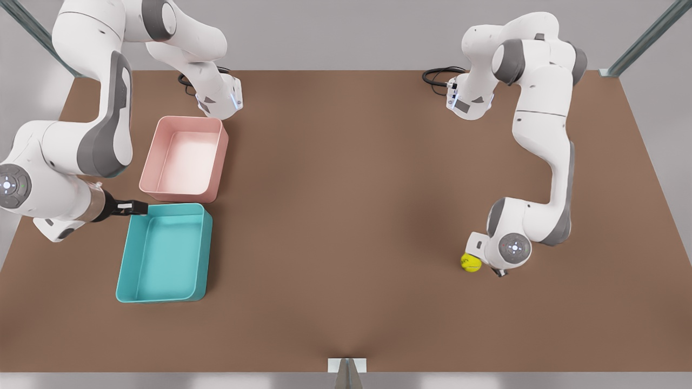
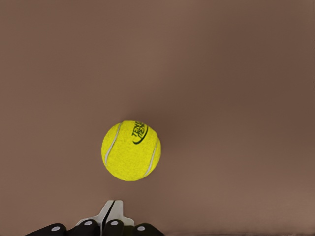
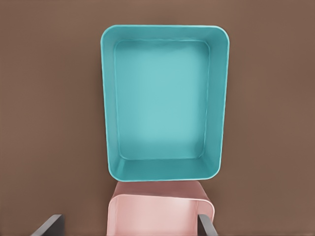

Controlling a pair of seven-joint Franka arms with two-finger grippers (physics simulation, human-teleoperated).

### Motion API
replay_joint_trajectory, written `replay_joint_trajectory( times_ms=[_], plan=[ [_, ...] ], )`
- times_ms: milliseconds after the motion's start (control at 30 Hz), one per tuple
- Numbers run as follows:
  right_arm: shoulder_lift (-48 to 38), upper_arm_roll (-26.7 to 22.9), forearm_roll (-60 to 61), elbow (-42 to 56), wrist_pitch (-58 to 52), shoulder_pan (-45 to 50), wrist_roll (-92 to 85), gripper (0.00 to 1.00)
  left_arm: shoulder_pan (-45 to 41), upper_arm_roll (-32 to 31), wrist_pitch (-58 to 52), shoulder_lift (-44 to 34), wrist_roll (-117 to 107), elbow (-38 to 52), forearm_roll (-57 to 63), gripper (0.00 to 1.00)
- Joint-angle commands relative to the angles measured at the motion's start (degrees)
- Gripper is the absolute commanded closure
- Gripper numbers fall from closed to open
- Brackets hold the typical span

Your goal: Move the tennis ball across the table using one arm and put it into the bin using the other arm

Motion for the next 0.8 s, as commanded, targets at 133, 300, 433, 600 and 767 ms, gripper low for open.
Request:
replay_joint_trajectory(
  times_ms=[133, 300, 433, 600, 767],
  plan=[
    [-0.04, -0.01, 0.11, 0.03, -0.32, -0.03, 1.61, 0.0, 0.62, 0.04, 4.75, 1.22, 27.96, -1.74, 2.77, 0.79],
    [0.13, -0.01, 0.11, -0.06, -0.32, -0.12, 1.78, 0.0, 1.32, 0.04, 9.84, 2.28, 21.02, -4.38, 2.86, 0.79],
    [0.22, -0.01, 0.11, 0.03, -0.32, -0.2, 1.87, 0.0, 1.24, 0.04, 10.11, 2.54, 20.93, -5.79, 3.04, 0.79],
    [0.22, -0.01, 0.2, -0.06, -0.41, -0.2, 1.52, 0.0, 1.41, 0.04, 10.02, 2.98, 20.93, -6.75, 3.13, 0.79],
    [0.31, -0.01, 0.11, -0.06, -0.41, -0.2, 1.61, 0.0, 1.94, 0.04, 10.02, 2.89, 20.93, -6.75, 3.21, 0.79]
  ],
)
